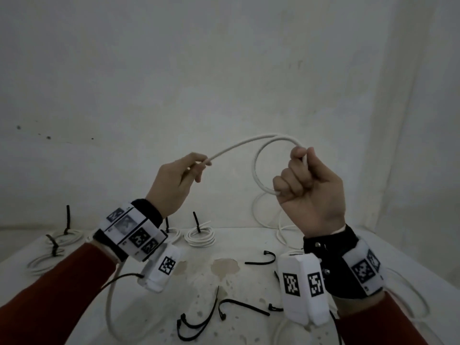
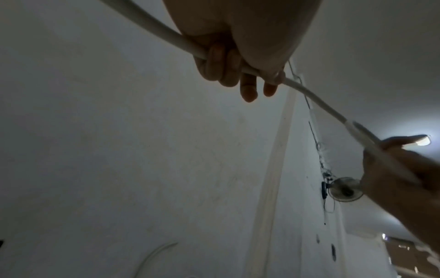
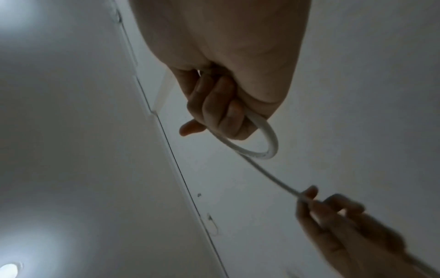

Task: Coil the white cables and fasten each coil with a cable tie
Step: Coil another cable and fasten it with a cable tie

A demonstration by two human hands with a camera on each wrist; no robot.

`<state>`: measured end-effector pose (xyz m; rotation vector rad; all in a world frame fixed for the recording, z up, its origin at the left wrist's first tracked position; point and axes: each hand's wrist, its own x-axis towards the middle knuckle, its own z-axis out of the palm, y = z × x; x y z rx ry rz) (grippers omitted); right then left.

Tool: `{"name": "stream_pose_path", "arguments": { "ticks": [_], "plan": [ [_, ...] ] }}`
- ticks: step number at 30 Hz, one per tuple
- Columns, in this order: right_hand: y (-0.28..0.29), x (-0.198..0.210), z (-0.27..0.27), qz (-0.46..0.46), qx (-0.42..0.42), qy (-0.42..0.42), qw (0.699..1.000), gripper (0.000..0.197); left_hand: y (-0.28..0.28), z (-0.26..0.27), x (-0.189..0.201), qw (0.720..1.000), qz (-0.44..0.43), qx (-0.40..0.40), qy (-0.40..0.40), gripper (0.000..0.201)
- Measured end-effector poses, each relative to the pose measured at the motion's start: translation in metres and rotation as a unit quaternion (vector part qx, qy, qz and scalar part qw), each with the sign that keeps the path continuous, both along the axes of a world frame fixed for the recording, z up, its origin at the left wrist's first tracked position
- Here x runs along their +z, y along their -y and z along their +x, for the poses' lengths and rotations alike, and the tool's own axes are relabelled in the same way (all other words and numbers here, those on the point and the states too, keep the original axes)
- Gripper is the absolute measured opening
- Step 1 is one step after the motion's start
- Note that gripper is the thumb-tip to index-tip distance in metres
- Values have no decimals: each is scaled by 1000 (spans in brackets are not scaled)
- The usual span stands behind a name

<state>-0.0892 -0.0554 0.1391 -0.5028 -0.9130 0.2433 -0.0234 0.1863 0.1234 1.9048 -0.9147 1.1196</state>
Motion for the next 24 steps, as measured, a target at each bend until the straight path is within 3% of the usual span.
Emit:
{"name": "stream_pose_path", "arguments": {
  "ticks": [2,5,9,13,14,16,17,19,21,22,23,24],
  "plan": [
    [-1,3,0,34,9,5,999,36,6,-3,-7,999,31,17,19,19],
    [-9,9,-1,67,-95,-6,993,36,18,-11,-17,990,105,39,89,34],
    [-21,18,8,75,-207,-27,975,25,30,-25,-19,958,206,108,170,26],
    [-30,17,23,39,-309,-48,949,22,28,-32,-17,921,284,167,208,38],
    [-33,16,27,5,-361,-32,932,19,29,-33,-17,916,293,175,209,44],
    [-39,12,34,-113,-494,35,861,15,29,-40,-12,915,301,176,205,27],
    [-42,9,36,-187,-548,81,811,13,28,-44,-8,915,303,180,197,20],
    [-46,3,40,-339,-607,178,696,15,23,-47,-2,912,313,195,179,31],
    [-45,-4,41,-478,-595,248,596,19,15,-48,2,911,316,201,173,33],
    [-43,-7,40,-527,-563,264,579,22,10,-47,3,913,313,197,171,34],
    [-41,-10,39,-556,-523,266,589,26,5,-46,3,917,306,191,170,37],
    [-38,-12,36,-564,-481,252,622,31,2,-47,4,923,295,185,162,40]
  ]
}}
